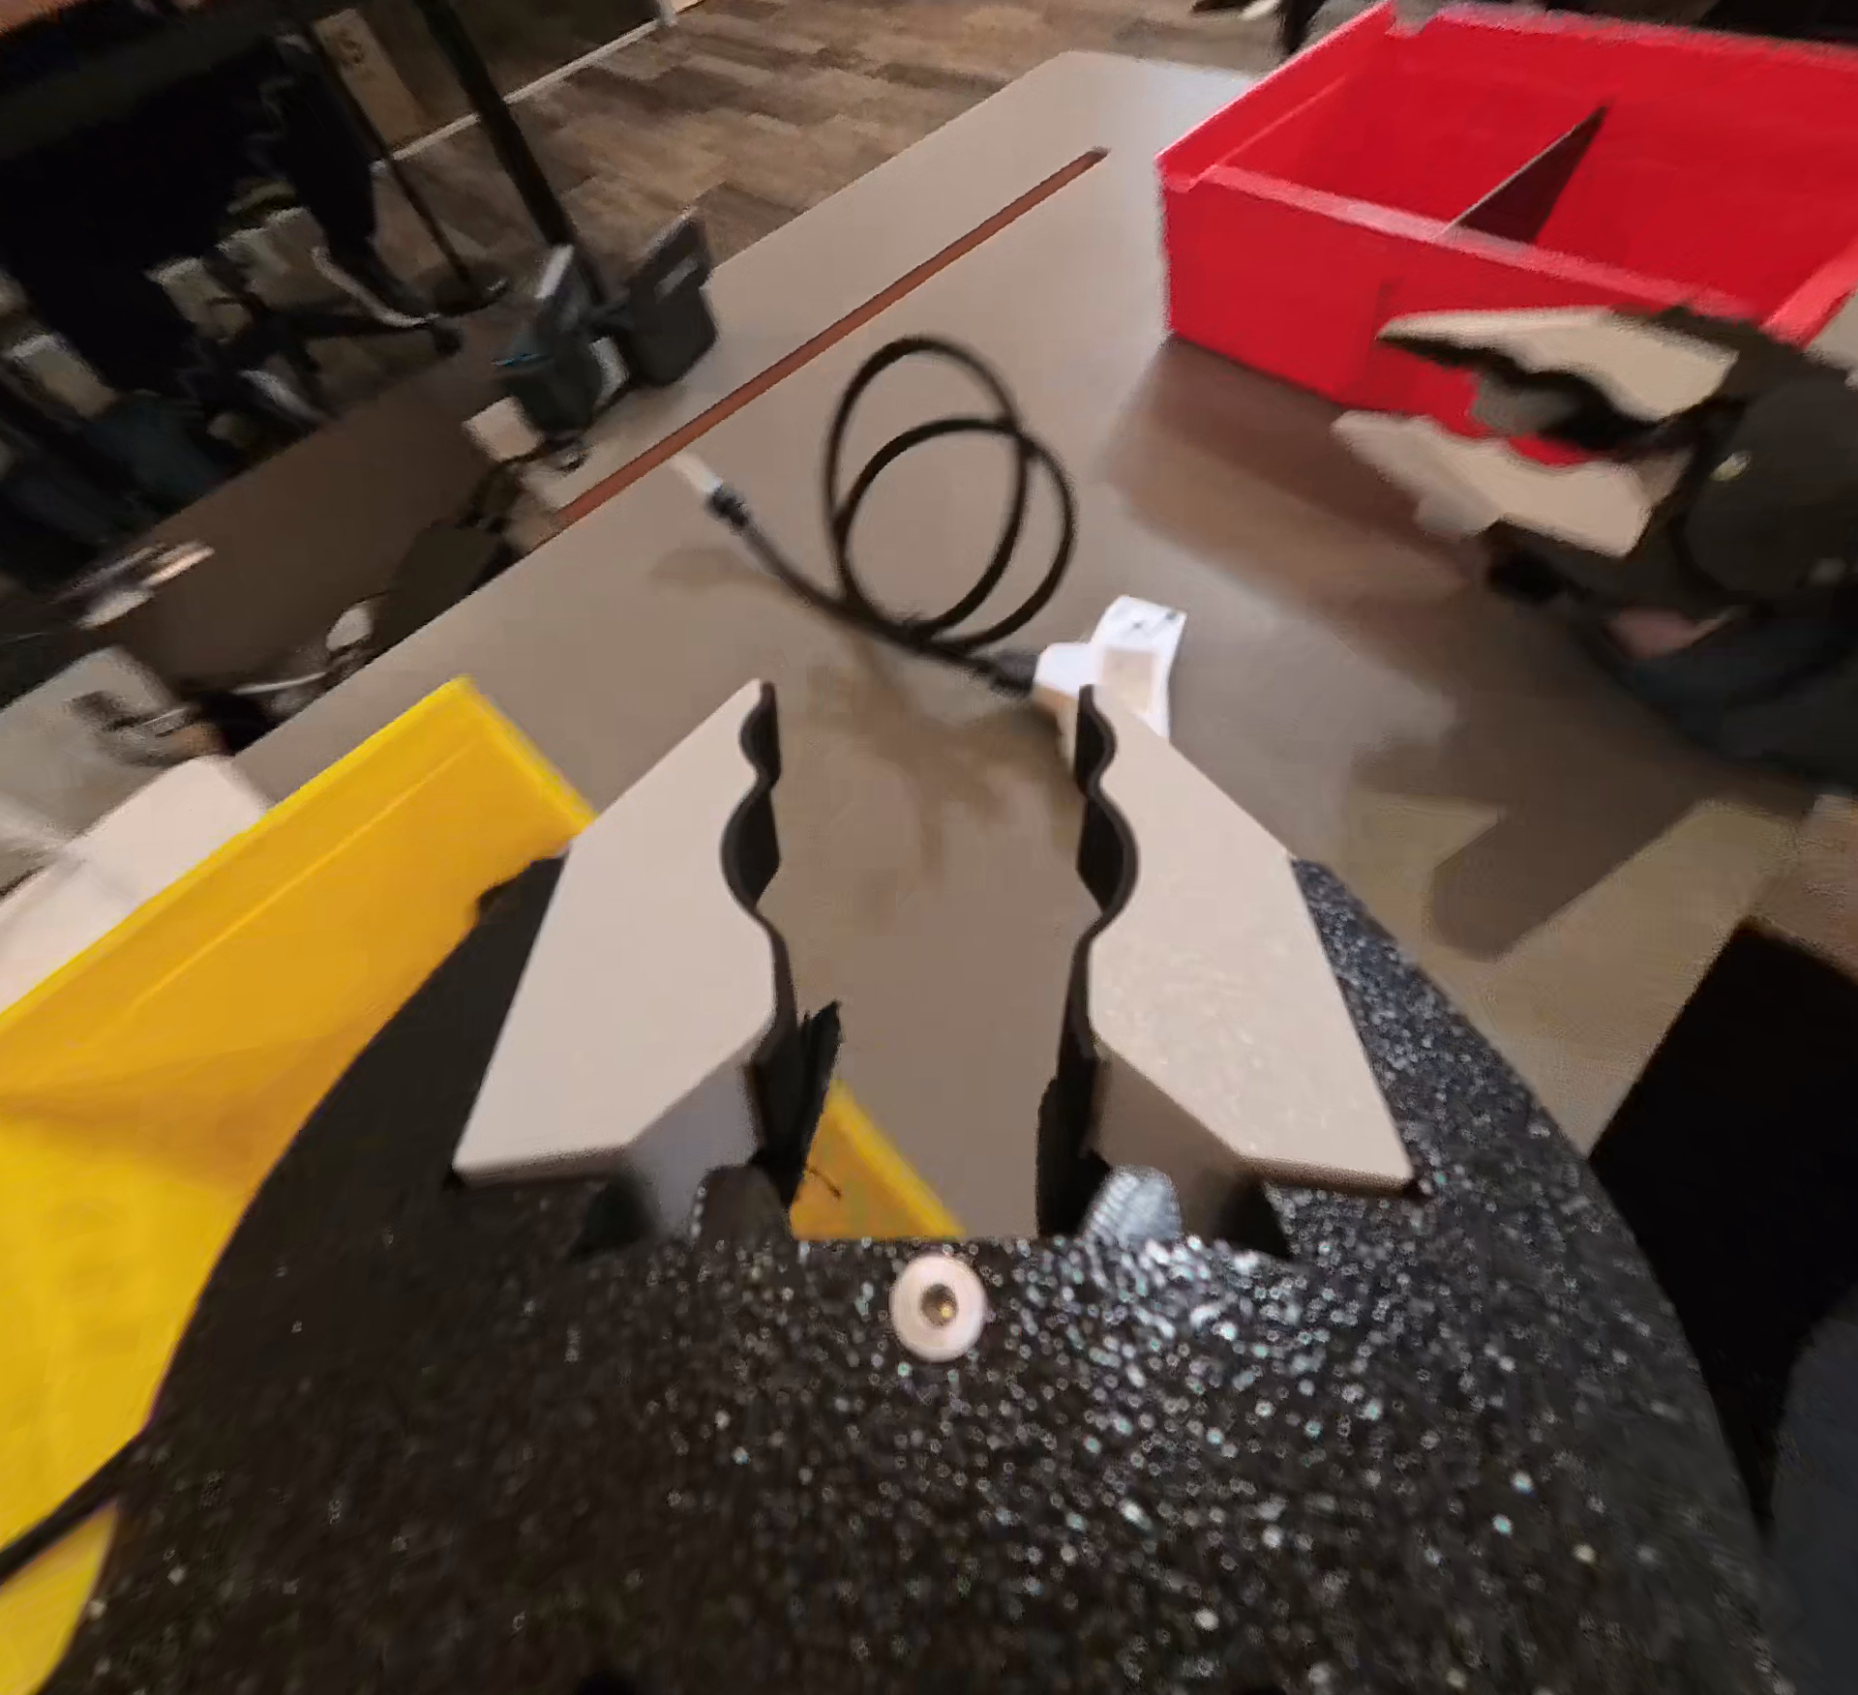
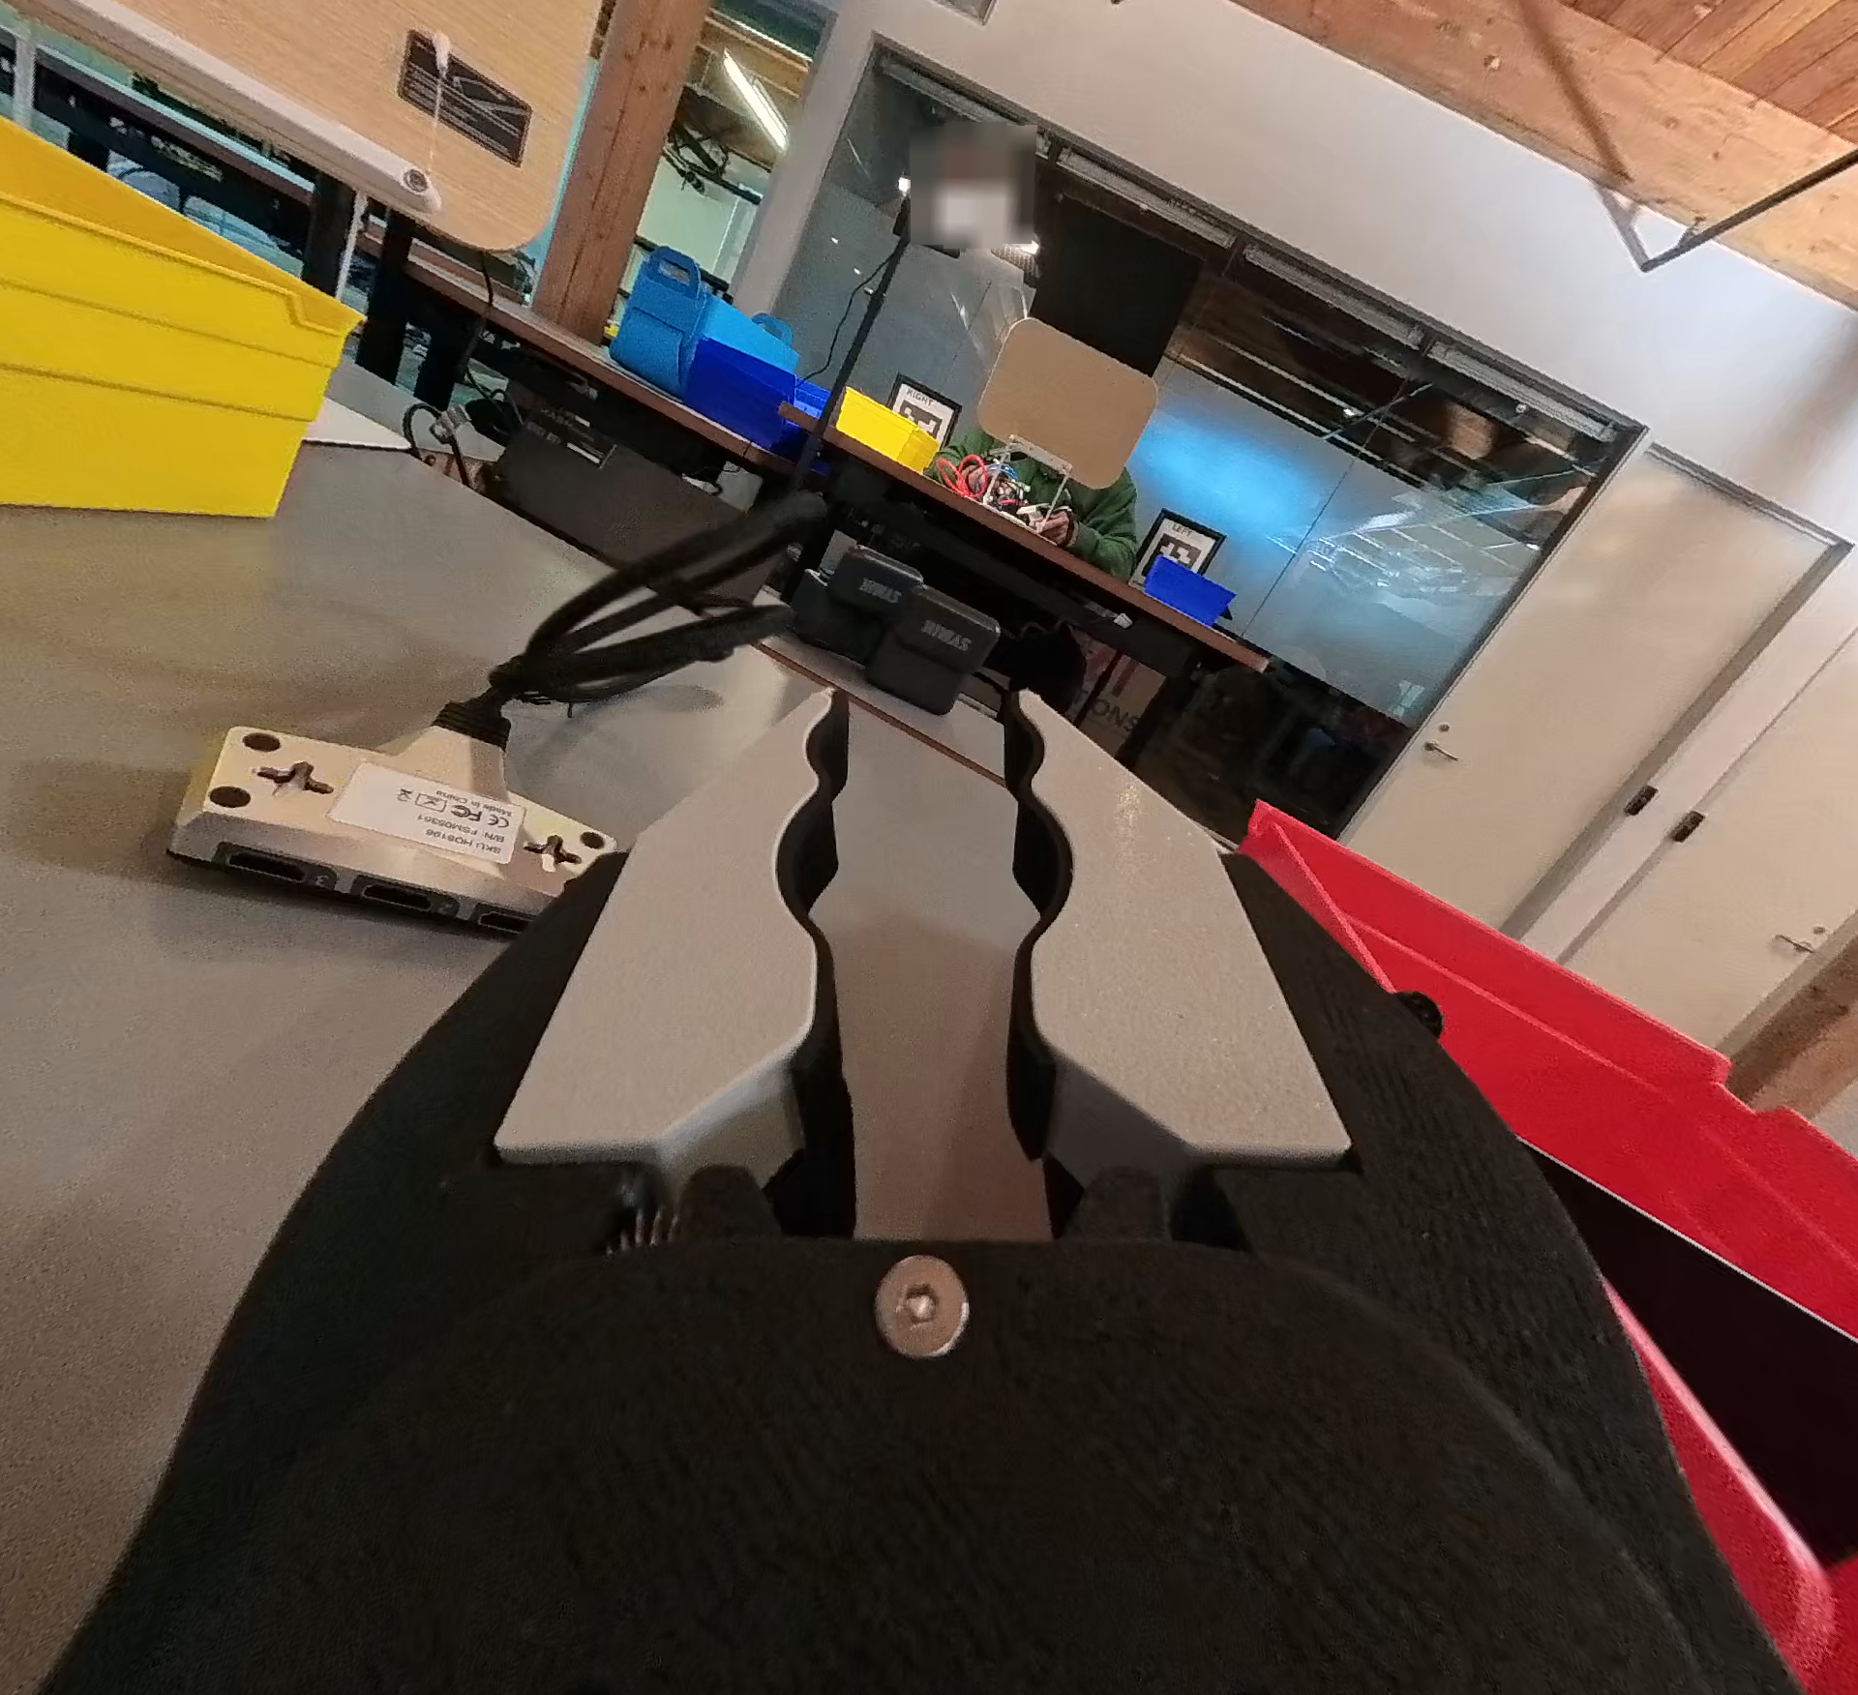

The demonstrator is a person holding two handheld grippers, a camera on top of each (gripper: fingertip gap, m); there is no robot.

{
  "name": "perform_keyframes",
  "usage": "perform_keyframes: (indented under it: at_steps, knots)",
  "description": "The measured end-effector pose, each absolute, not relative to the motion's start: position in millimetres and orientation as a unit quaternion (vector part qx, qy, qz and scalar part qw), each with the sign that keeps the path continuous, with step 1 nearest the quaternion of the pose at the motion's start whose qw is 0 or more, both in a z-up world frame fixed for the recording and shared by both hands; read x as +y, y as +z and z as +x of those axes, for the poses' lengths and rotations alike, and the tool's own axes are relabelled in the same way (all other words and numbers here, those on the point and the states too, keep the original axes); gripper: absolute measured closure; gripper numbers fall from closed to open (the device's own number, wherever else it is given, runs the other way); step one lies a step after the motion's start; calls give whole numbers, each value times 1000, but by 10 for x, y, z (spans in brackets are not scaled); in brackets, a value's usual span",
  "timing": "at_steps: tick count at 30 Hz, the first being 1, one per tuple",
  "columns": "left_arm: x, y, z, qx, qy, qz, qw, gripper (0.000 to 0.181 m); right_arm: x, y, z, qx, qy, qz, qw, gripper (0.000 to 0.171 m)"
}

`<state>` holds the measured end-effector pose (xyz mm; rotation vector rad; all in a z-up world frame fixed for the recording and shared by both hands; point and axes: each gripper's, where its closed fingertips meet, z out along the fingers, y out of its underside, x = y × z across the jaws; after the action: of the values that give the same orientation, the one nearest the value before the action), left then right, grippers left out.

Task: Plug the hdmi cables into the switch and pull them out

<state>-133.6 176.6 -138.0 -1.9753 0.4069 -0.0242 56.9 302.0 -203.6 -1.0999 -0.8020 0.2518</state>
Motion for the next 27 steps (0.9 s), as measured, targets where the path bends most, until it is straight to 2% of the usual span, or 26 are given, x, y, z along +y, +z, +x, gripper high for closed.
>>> perform_keyframes:
  at_steps: [5, 12, 15, 19, 22, 25, 27]
  knots:
    - [1206, -1635, -2108, 145, 112, -884, 431, 127, 3007, -2050, 543, -376, 115, -506, 768, 142]
    - [702, -2113, -2392, 203, 171, -906, 331, 130, 2990, -2074, 505, -386, 115, -504, 764, 142]
    - [665, -2121, -2537, 189, 194, -900, 342, 130, 2980, -2085, 489, -390, 115, -503, 762, 142]
    - [752, -2104, -2319, 191, 108, -892, 395, 130, 2974, -2093, 476, -394, 116, -503, 761, 142]
    - [866, -2168, -2284, 184, 91, -895, 397, 132, 2971, -2100, 471, -396, 116, -503, 760, 142]
    - [986, -2229, -2258, 196, 109, -893, 390, 151, 2971, -2106, 472, -396, 118, -503, 759, 142]
    - [1033, -2267, -2230, 208, 113, -894, 380, 153, 2971, -2109, 474, -396, 119, -504, 758, 142]
